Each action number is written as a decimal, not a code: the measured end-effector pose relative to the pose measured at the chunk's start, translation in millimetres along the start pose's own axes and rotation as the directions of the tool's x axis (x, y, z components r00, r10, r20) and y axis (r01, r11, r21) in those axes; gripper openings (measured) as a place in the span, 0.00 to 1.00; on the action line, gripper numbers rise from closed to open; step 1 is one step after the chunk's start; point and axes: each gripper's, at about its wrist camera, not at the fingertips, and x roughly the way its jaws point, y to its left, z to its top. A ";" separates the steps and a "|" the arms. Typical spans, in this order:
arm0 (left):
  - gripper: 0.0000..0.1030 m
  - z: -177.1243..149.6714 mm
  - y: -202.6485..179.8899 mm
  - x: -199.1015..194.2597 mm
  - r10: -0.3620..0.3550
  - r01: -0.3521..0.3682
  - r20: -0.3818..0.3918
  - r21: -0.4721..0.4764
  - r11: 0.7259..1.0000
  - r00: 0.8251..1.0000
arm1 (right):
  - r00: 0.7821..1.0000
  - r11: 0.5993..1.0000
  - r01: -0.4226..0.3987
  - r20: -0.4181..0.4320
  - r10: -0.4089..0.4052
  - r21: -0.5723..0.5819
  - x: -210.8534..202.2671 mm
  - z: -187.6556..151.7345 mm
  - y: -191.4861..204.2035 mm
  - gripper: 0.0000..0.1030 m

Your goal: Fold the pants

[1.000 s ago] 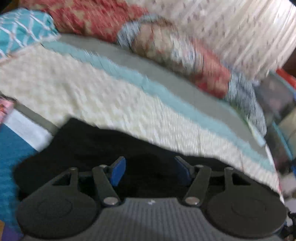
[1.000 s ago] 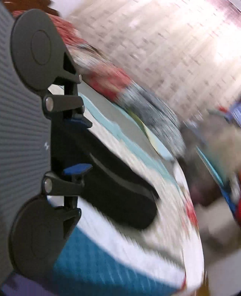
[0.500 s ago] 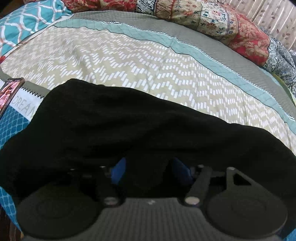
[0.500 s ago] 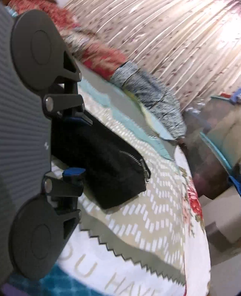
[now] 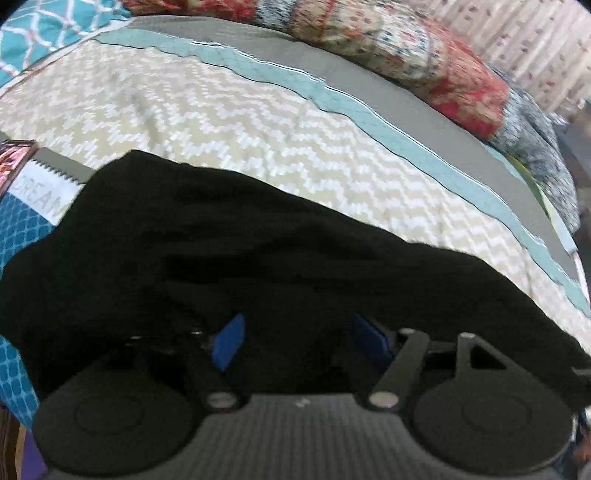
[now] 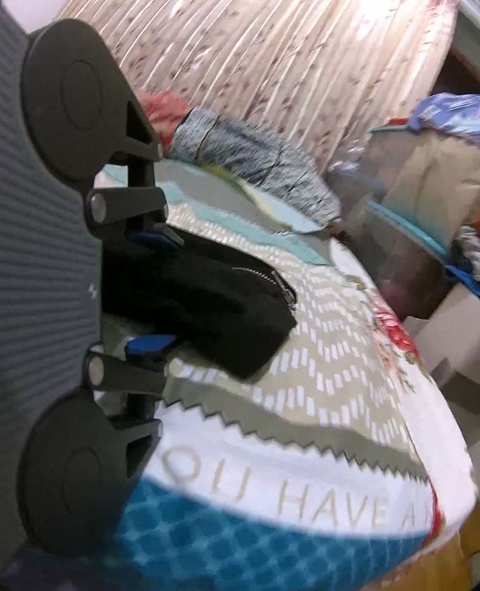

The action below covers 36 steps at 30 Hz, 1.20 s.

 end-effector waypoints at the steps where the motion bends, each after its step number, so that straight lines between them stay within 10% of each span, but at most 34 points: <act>1: 0.64 -1.1 -2.3 -2.2 -0.012 0.012 0.001 0.011 1.000 1.000 | 1.000 1.000 -0.006 -0.017 0.006 0.000 10.5 5.5 2.1 0.46; 3: 0.64 -3.5 -5.5 -9.6 -0.034 0.034 0.016 0.019 0.999 0.999 | 0.998 1.000 0.009 -0.065 -0.010 -0.017 35.9 18.9 5.1 0.19; 6: 0.64 -5.4 -2.5 -24.4 -0.063 0.063 0.043 0.014 0.998 0.997 | 0.996 0.999 -0.014 -0.086 0.018 0.050 39.5 29.5 14.8 0.16; 10: 0.64 -8.2 8.5 -40.8 -0.088 0.088 0.062 -0.005 0.996 0.994 | 0.992 0.956 -0.120 -0.061 0.107 -0.268 1.0 12.4 86.8 0.15; 12: 0.64 -10.4 10.8 -42.8 -0.100 0.101 0.061 -0.016 0.995 0.993 | 0.985 0.848 -0.173 -0.091 0.147 -0.501 -22.3 -17.8 130.6 0.15; 17: 0.65 -18.6 12.3 -46.3 -0.130 0.131 0.056 -0.008 0.991 0.990 | 0.971 0.252 -0.239 -0.230 0.063 -0.938 -54.4 -159.1 182.3 0.17; 20: 0.66 -22.2 21.4 -53.7 -0.131 0.133 0.071 -0.017 0.991 0.989 | 0.966 -0.114 -0.243 -0.229 -0.118 -0.963 -40.3 -250.9 163.4 0.27; 22: 0.67 -23.4 35.2 -63.2 -0.137 0.141 0.090 -0.043 0.989 0.986 | 0.998 -0.401 -0.056 -0.055 -0.014 -0.914 -51.1 -296.9 142.4 0.32; 24: 0.67 -26.0 50.1 -74.0 -0.138 0.145 0.114 -0.059 0.988 0.984 | 1.000 -0.544 0.012 0.002 0.019 -0.839 -65.9 -312.6 140.4 0.40; 27: 0.70 -30.9 76.0 -92.4 -0.138 0.151 0.154 -0.082 0.985 0.978 | 0.992 -0.452 -0.112 -0.128 0.005 -0.885 -101.7 -290.8 158.8 0.67; 29: 0.71 -33.8 93.2 -102.6 -0.116 0.136 0.185 -0.097 0.986 0.976 | 0.968 -0.339 -0.239 -0.252 -0.007 -0.910 -120.2 -273.4 173.7 0.65; 31: 0.75 -34.3 108.9 -109.1 -0.082 0.111 0.212 -0.127 0.986 0.974 | 0.934 -0.155 -0.353 -0.357 -0.002 -0.923 -124.9 -253.4 187.7 0.62; 34: 0.81 -33.6 131.7 -109.3 -0.052 0.100 0.224 -0.210 0.973 0.973 | 0.876 0.252 -0.478 -0.476 0.071 -0.842 -109.1 -210.5 197.4 0.45; 36: 0.86 -31.8 142.8 -105.2 -0.067 0.126 0.223 -0.262 0.957 0.973 | 0.888 0.462 -0.433 -0.455 0.068 -0.774 -83.7 -193.5 190.0 0.31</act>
